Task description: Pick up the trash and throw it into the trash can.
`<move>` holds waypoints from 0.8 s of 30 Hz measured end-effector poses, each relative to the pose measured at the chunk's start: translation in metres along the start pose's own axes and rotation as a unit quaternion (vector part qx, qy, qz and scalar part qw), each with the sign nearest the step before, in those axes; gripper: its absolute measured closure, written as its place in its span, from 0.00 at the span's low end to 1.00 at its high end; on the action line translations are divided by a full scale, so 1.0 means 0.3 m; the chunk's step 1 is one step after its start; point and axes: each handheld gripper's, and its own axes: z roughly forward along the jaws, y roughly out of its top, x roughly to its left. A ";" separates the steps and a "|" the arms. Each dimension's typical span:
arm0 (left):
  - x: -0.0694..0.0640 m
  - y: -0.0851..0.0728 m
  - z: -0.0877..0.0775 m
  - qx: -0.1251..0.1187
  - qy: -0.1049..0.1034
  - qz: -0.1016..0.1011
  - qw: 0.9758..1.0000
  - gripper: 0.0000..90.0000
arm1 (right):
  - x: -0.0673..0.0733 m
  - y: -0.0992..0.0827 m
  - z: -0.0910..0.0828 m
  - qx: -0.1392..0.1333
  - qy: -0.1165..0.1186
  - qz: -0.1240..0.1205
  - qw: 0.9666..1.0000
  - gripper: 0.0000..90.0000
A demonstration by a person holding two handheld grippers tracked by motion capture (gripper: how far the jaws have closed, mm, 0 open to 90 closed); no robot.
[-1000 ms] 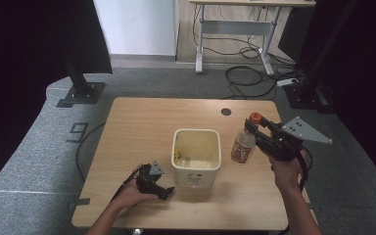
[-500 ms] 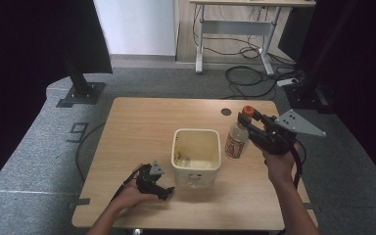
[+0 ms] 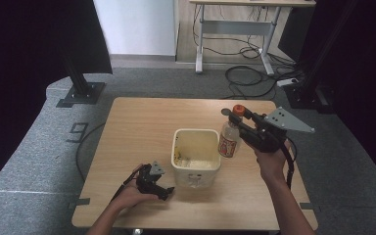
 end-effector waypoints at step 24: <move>0.000 0.000 0.000 0.000 -0.001 0.001 1.000 0.00 | 0.078 -0.010 0.133 0.018 0.032 -0.001 0.999 0.69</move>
